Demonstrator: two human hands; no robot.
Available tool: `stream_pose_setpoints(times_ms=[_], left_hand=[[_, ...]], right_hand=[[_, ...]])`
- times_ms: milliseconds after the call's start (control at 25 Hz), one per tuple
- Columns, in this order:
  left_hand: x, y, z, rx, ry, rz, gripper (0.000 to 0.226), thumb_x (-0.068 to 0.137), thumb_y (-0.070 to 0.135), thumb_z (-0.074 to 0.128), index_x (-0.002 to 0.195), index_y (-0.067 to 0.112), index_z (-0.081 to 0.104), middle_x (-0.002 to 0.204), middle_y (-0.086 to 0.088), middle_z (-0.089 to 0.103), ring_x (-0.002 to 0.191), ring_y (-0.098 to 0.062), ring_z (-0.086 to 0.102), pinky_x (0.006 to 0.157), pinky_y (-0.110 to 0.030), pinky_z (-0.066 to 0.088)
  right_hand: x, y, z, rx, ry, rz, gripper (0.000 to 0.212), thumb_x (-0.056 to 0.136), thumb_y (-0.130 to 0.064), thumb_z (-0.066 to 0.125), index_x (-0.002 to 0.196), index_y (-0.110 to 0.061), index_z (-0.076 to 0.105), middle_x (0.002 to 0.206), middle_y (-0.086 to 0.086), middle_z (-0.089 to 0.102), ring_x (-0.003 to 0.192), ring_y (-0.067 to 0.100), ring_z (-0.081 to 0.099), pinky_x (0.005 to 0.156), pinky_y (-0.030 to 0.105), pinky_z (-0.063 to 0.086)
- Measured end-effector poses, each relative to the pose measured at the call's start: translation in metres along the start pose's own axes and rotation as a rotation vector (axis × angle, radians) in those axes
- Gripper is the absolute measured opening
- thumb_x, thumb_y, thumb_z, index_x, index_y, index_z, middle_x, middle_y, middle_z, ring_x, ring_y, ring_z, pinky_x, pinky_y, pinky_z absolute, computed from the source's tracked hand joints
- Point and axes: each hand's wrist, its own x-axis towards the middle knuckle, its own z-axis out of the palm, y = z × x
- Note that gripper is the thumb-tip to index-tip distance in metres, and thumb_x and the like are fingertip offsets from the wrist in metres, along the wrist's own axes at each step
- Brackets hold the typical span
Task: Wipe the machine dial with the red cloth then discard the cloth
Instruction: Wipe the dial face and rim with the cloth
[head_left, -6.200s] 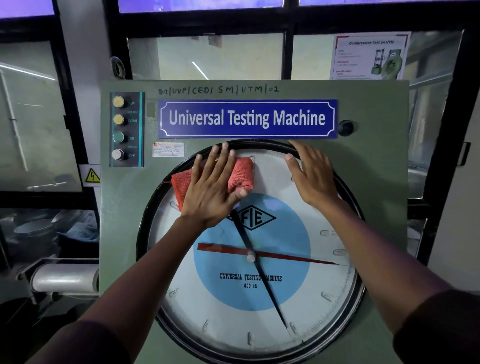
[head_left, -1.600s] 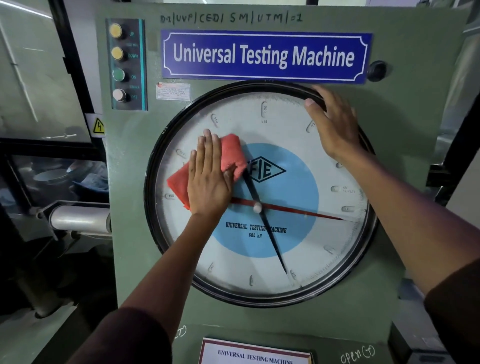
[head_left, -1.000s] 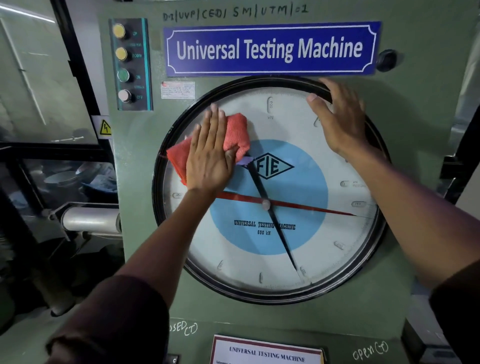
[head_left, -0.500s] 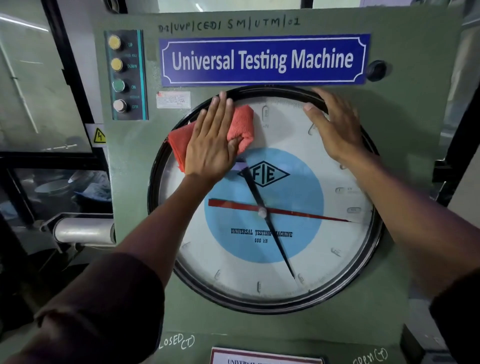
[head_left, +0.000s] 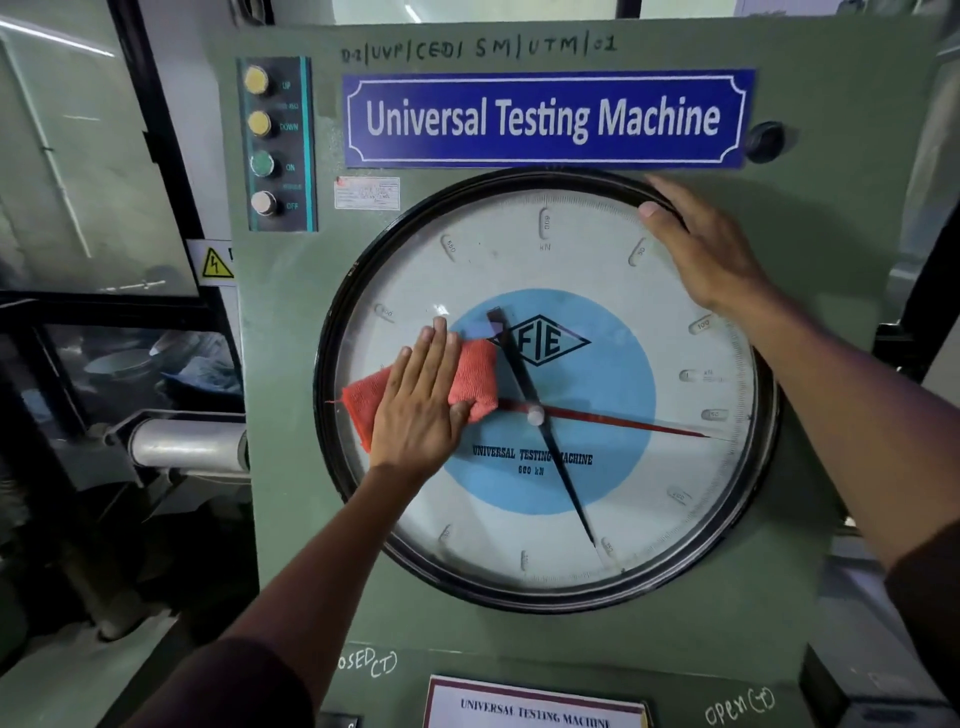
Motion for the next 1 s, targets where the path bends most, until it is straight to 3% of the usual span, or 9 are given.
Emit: stream_pose_setpoints(times_ms=[160,280,360,480,600,640,720,800,1000], left_hand=[[0.031,-0.003,-0.005,-0.039,0.048,0.004,0.077,0.107,0.053,0.021,0.162,0.002,0.007,0.171,-0.016,0.010,0.160,-0.026,0.007,0.131,-0.040,0.004],[0.077,-0.007,-0.019,-0.055,0.127,-0.030,0.072,0.106,0.050,0.034,0.159,0.001,0.027,0.169,-0.023,0.018,0.158,-0.035,0.014,0.131,-0.044,0.003],[0.110,-0.003,-0.028,0.013,0.177,-0.031,0.062,0.107,0.049,0.037,0.157,0.011,0.037,0.170,-0.022,0.018,0.158,-0.037,0.015,0.129,-0.053,0.007],[0.139,0.021,-0.031,0.081,0.236,-0.151,0.054,0.109,0.049,0.040,0.161,0.033,0.033,0.171,-0.013,0.020,0.158,-0.038,0.017,0.124,-0.058,0.011],[0.153,0.067,-0.028,-0.037,0.201,-0.255,0.058,0.104,0.040,0.049,0.160,0.034,0.034,0.171,-0.012,0.023,0.157,-0.039,0.021,0.121,-0.062,0.019],[0.156,0.083,-0.027,-0.065,0.161,-0.230,0.060,0.105,0.044,0.046,0.162,0.032,0.031,0.170,-0.013,0.023,0.157,-0.038,0.021,0.122,-0.064,0.017],[0.156,0.114,-0.020,-0.074,0.105,-0.108,0.064,0.108,0.054,0.028,0.165,0.026,0.022,0.172,-0.013,0.019,0.159,-0.035,0.014,0.124,-0.067,0.009],[0.153,0.137,-0.014,-0.095,0.088,0.017,0.070,0.106,0.059,0.017,0.165,0.022,0.020,0.173,-0.010,0.014,0.160,-0.033,0.010,0.125,-0.066,0.004],[0.134,0.179,0.004,-0.089,0.055,0.340,0.068,0.105,0.056,0.027,0.164,0.023,0.026,0.172,-0.009,0.019,0.160,-0.029,0.013,0.126,-0.063,0.005]], right_hand=[[-0.001,0.002,0.004,-0.074,0.014,0.033,0.064,0.097,-0.071,0.035,0.155,-0.044,0.036,0.163,-0.007,0.043,0.148,0.019,0.040,0.118,0.044,0.034],[-0.002,0.002,0.004,-0.059,0.005,0.027,0.063,0.096,-0.073,0.035,0.154,-0.047,0.037,0.162,-0.009,0.044,0.147,0.017,0.041,0.114,0.040,0.035],[-0.001,0.001,-0.001,-0.007,-0.006,0.040,0.063,0.094,-0.073,0.037,0.151,-0.048,0.042,0.160,-0.011,0.046,0.145,0.013,0.042,0.114,0.035,0.034],[0.000,0.001,-0.012,0.185,-0.030,0.081,0.065,0.088,-0.071,0.044,0.145,-0.042,0.056,0.151,-0.015,0.056,0.138,0.001,0.050,0.116,0.030,0.037],[0.002,0.001,-0.025,0.371,-0.103,0.120,0.064,0.087,-0.070,0.047,0.136,-0.034,0.068,0.140,-0.016,0.065,0.126,-0.009,0.058,0.106,0.018,0.043],[0.004,0.002,-0.027,0.400,-0.137,0.125,0.061,0.092,-0.066,0.045,0.137,-0.031,0.067,0.142,-0.012,0.064,0.127,-0.007,0.058,0.108,0.018,0.043],[0.008,0.008,-0.031,0.427,-0.187,0.117,0.055,0.109,-0.049,0.030,0.146,-0.020,0.059,0.152,0.001,0.058,0.140,0.006,0.051,0.123,0.032,0.034],[0.011,0.014,-0.033,0.432,-0.213,0.112,0.055,0.114,-0.036,0.019,0.150,-0.012,0.053,0.154,0.007,0.055,0.144,0.014,0.048,0.127,0.037,0.027],[0.014,0.023,-0.036,0.430,-0.269,0.105,0.052,0.114,-0.033,0.017,0.151,-0.016,0.049,0.156,0.005,0.052,0.148,0.016,0.043,0.130,0.040,0.021]])
